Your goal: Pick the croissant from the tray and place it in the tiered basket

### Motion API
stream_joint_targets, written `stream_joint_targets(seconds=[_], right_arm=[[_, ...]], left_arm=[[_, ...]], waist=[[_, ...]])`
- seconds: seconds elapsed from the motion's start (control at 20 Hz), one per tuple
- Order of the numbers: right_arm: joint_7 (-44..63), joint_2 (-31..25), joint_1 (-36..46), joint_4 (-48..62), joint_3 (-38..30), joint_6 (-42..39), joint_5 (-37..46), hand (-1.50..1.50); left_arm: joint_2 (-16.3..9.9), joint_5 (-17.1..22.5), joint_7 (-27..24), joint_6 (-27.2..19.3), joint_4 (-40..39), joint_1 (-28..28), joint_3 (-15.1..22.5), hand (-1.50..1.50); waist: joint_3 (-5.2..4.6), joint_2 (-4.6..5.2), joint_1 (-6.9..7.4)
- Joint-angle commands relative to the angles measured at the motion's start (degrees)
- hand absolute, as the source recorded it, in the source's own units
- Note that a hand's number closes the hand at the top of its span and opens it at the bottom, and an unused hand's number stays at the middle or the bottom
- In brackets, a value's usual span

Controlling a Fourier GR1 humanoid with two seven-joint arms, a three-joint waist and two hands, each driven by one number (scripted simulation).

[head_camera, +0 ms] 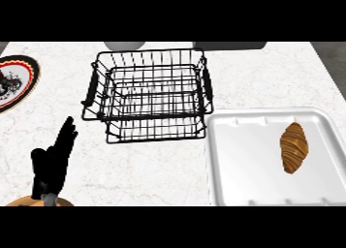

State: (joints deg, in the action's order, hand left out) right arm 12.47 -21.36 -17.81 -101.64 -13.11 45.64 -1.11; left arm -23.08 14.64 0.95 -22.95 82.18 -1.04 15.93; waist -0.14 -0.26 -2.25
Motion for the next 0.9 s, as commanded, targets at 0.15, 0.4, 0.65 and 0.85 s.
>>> stream_joint_targets(seconds=[0.15,0.4,0.65,0.85], right_arm=[[22.1,-12.3,-9.6,-5.3,8.0,-6.9,10.3,-1.5],[40.8,-19.3,-10.9,-10.0,10.2,-10.4,19.5,-1.5],[61.2,-23.6,-4.1,-16.6,10.6,-16.6,28.7,-1.5],[70.1,-20.8,4.8,-14.6,15.5,-22.3,35.1,-1.5]], left_arm=[[1.8,-1.4,0.6,0.4,0.0,-0.9,3.0,0.0],[3.9,-2.4,0.0,-0.2,-1.1,-0.5,4.0,0.0],[5.2,-3.7,1.0,-1.2,-1.4,0.2,4.7,0.0],[5.3,-2.6,0.6,1.1,-4.9,3.9,2.5,0.0]], waist=[[-0.74,1.34,3.33],[-0.65,1.42,4.36],[-0.43,1.06,4.79],[-0.24,1.18,4.87]])
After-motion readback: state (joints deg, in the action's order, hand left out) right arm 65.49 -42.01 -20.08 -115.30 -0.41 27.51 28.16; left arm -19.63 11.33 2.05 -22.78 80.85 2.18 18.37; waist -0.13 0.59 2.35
